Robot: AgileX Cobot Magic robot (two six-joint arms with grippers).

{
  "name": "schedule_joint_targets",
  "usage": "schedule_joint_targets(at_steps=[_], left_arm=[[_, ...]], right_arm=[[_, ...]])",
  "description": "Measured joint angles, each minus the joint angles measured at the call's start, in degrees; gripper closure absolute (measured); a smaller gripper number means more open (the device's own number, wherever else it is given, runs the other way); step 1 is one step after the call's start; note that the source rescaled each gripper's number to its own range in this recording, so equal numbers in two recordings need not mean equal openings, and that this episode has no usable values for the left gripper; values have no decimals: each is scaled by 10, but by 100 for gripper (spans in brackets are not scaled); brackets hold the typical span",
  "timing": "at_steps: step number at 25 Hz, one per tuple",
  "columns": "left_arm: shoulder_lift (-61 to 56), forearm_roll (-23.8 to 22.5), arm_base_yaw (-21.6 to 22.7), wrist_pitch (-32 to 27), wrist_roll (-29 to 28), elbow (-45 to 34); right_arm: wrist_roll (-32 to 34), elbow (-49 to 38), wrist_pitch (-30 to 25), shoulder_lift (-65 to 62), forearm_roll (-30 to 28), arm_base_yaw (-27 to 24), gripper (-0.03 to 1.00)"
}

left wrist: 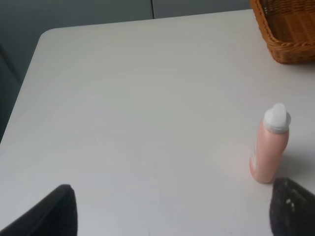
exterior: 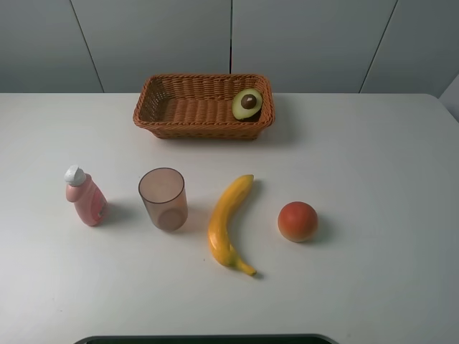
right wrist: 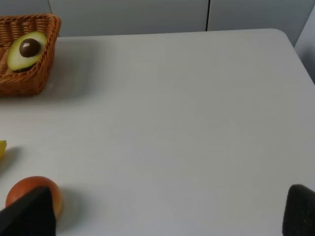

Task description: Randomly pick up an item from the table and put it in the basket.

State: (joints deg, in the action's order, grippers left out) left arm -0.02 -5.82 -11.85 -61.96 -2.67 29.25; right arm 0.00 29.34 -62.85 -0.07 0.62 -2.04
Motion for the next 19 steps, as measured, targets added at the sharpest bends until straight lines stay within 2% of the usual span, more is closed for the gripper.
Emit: schedule_joint_targets(at_steps=[19], left_arm=[[0, 0, 0, 0, 0, 0]], right_arm=[[0, 0, 0, 0, 0, 0, -2]])
